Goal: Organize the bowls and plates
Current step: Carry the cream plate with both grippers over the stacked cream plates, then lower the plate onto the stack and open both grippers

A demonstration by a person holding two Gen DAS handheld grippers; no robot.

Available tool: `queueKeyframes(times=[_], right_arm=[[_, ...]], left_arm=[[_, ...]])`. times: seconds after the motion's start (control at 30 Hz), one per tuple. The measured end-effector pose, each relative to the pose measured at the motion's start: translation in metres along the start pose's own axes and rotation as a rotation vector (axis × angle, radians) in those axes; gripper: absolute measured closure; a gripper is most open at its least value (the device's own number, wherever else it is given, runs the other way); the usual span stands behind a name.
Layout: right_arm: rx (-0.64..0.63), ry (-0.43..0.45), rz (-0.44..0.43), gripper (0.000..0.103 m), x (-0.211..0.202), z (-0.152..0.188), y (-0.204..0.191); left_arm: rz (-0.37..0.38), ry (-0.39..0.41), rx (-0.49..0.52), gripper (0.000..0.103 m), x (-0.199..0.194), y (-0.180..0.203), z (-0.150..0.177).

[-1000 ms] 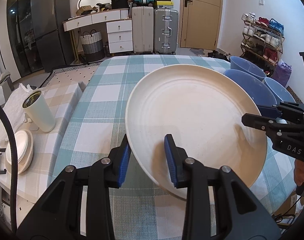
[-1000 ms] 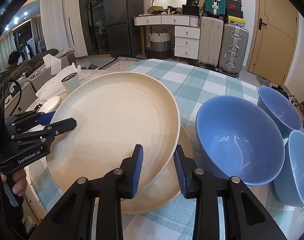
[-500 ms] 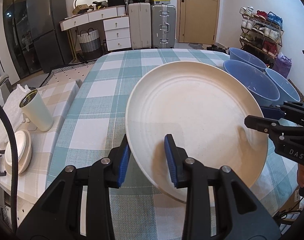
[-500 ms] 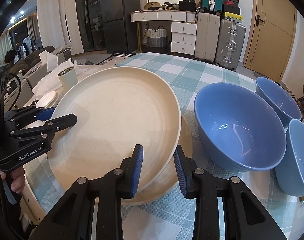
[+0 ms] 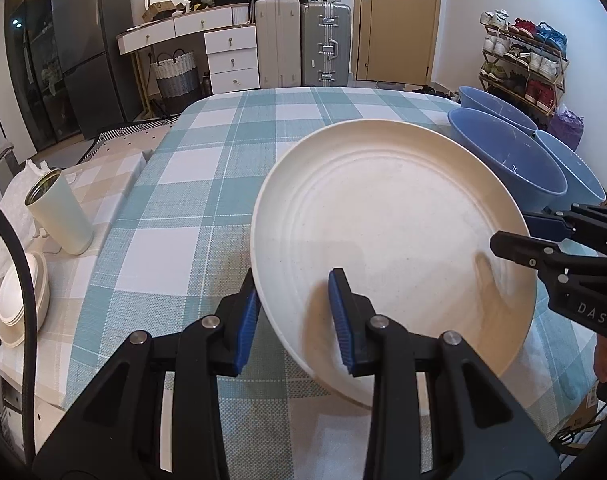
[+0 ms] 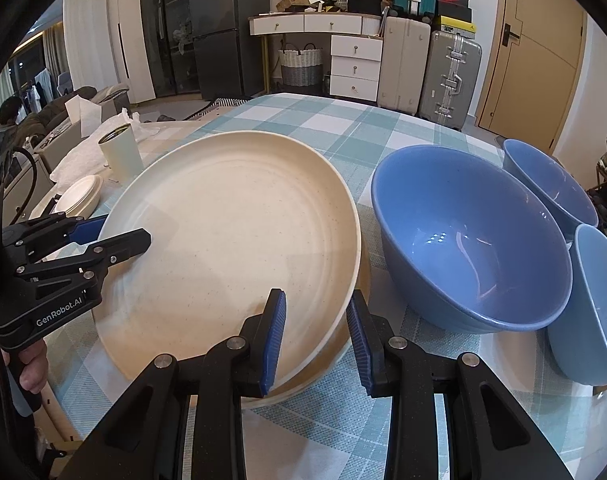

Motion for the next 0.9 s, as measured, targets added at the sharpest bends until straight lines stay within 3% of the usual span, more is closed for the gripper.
queueKeyframes(times=[0.3,0.9], right_arm=[[0.003,-0.015,0.014,0.071,0.01,0.004,0.003],[-0.051,-0.006,0.086,0.07,0.021,0.008,-0.002]], left_arm=[[0.003,-0.014,-0.002,0.073,0.022,-0.002,-0.001],[-0.061,-0.032,0.059,0.068,0.044,-0.004,0.003]])
Point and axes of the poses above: each gripper's, at about its wrist camera, not at the fingertips, and x roughly the way its jaws point, y to its right, z to its underside, the point moved 5 cm from there along x, roughly the way its jaws point, and after that the axes turned 15 degrees about z, right-handed, at the moved point
